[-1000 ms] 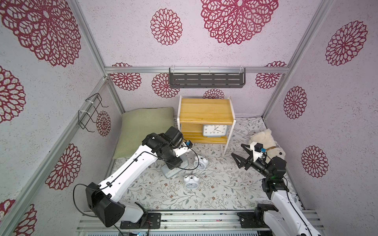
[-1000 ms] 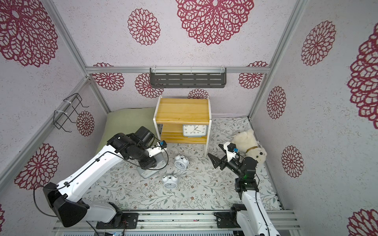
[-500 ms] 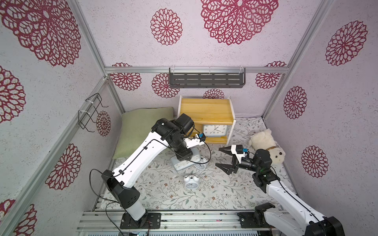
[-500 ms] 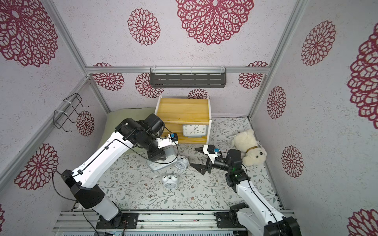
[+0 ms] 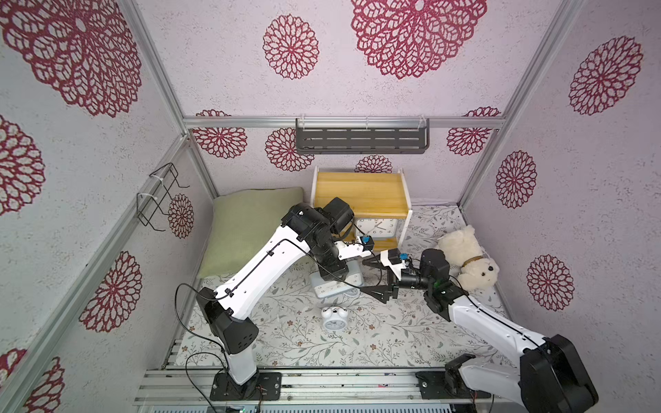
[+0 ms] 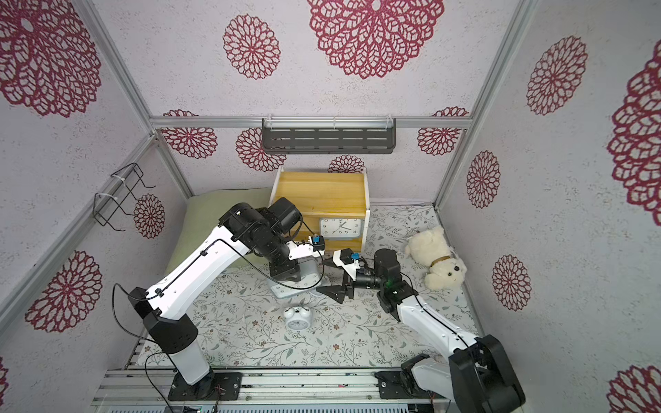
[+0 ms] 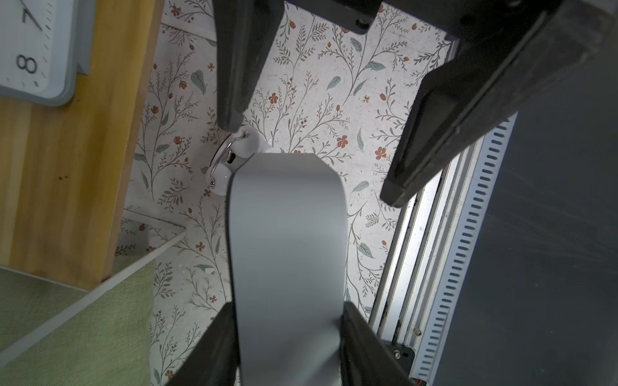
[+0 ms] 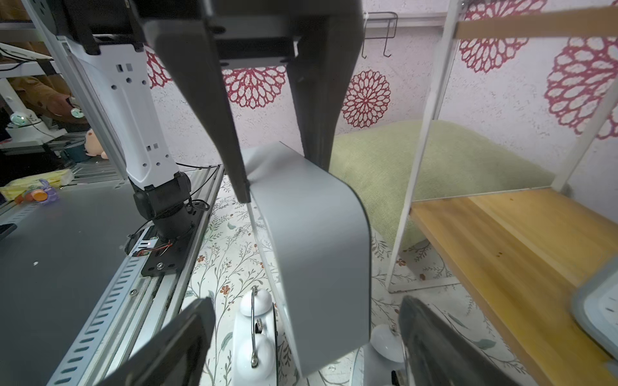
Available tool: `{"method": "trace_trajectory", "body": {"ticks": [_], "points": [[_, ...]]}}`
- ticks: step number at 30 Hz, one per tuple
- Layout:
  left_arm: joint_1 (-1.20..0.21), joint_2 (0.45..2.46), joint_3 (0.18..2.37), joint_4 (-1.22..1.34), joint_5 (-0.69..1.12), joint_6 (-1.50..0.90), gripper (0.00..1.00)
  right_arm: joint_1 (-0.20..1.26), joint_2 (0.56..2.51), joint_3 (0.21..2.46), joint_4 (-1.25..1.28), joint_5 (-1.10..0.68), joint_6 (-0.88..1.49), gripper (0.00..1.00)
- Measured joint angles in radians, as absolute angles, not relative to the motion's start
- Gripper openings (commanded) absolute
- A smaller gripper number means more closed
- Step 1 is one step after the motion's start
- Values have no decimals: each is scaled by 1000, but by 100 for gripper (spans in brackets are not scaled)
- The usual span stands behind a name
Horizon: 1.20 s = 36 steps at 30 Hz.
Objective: Place the alarm clocks on the shelf by style
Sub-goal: Pick up the alarm from the center of the board.
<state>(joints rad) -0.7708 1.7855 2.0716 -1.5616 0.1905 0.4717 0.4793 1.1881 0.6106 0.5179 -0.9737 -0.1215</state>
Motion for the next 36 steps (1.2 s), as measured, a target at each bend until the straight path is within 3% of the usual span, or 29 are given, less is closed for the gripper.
{"method": "trace_trajectory", "body": {"ticks": [5,8,16,19,26,31,36], "points": [[-776,1785,2077,-1562,197,480,25,497,1218,625,521,-966,-125,92],[-780,1785,2077,-1562,201,484,25,500,1228,626,526,-960,-126,84],[-785,1785,2077,-1561,201,498,33,508,1235,628,539,-953,-146,38],[-785,1784,2072,-1565,201,510,42,510,1234,624,538,-962,-168,28],[-789,1727,1961,-1425,151,476,77,509,1203,582,551,-904,-157,27],[-755,1531,1736,-1145,113,389,98,485,1172,545,580,-854,-104,29],[-609,1249,1451,-791,193,261,97,429,1123,523,623,-831,-38,31]]}}
